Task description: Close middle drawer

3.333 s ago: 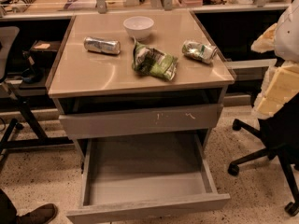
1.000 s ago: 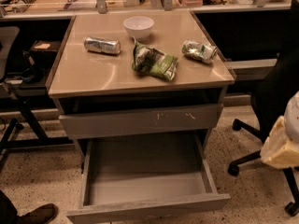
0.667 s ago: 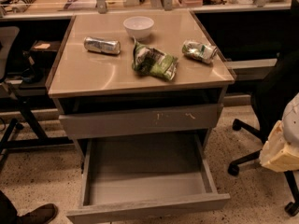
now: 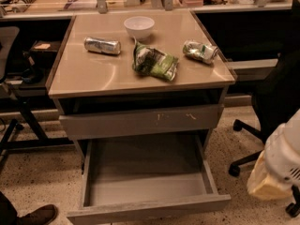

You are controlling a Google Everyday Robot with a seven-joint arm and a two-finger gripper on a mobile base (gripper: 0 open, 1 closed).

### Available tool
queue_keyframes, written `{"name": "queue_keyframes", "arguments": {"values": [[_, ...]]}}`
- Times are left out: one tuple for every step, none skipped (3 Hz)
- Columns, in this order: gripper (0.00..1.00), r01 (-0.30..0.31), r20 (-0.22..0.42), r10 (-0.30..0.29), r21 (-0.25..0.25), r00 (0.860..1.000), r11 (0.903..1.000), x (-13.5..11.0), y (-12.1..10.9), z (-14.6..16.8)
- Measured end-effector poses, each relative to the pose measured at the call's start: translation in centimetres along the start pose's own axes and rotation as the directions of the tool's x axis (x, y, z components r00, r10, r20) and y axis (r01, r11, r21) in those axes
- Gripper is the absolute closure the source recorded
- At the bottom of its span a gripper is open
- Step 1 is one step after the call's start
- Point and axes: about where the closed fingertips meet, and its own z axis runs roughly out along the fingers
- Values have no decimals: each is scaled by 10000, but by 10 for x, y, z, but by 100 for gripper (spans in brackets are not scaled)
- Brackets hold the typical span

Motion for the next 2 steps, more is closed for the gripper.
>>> {"name": "queue_keyframes", "arguments": {"values": [[100, -375, -356, 330, -1339, 9988, 9903, 17, 28, 85], [100, -428, -542, 344, -1615, 9979, 9860, 25, 39, 98]]}}
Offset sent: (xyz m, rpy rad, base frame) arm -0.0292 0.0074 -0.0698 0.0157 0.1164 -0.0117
